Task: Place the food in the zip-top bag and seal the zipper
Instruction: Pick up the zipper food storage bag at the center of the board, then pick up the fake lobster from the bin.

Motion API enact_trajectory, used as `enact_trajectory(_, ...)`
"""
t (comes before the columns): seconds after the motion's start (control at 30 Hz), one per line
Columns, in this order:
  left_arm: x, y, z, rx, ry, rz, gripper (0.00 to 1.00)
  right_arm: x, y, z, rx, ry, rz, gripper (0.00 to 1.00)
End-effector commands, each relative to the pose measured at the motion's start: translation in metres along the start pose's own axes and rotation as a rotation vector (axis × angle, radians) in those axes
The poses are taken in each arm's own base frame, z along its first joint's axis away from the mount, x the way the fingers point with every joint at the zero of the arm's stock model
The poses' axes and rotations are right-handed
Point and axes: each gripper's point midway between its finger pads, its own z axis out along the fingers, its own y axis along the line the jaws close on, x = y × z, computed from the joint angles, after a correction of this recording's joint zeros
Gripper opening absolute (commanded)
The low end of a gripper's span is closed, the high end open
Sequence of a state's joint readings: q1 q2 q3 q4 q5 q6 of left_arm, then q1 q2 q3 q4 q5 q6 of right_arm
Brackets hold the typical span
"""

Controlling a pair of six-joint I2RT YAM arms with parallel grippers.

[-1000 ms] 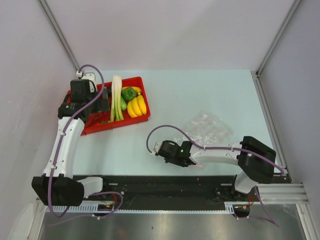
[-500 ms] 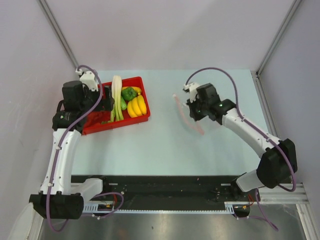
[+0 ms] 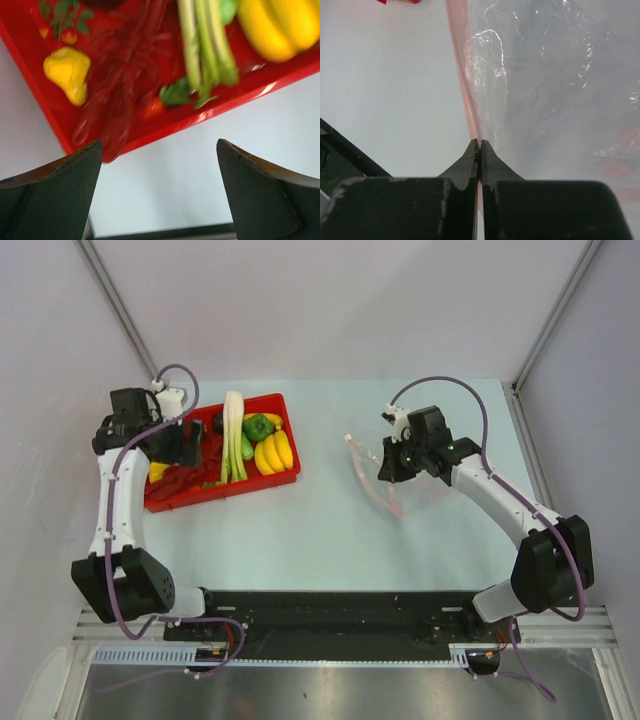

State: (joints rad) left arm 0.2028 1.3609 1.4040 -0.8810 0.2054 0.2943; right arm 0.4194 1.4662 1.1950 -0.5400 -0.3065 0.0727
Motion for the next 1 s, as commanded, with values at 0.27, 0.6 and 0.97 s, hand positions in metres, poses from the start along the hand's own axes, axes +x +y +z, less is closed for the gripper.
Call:
enact_trajectory(0.27, 0.056, 0.058, 0.046, -0.049, 0.267, 0.179, 0.97, -0.013, 0.005, 0.004, -0.037, -0.057, 0.067, 0.0)
enact_trajectory(0.6, 0.071, 0.097, 0.1, -0.181, 0.312, 0.261, 0.95, -0.019, 0.004, 0.001, -0.083, -0.052, 0.128, 0.0)
enact_trajectory(0.97, 0.098, 0.111, 0.14, -0.222, 0.425, 0.296, 0.84, -0.02, -0.006, 0.0, -0.089, -0.048, 0.187, 0.0)
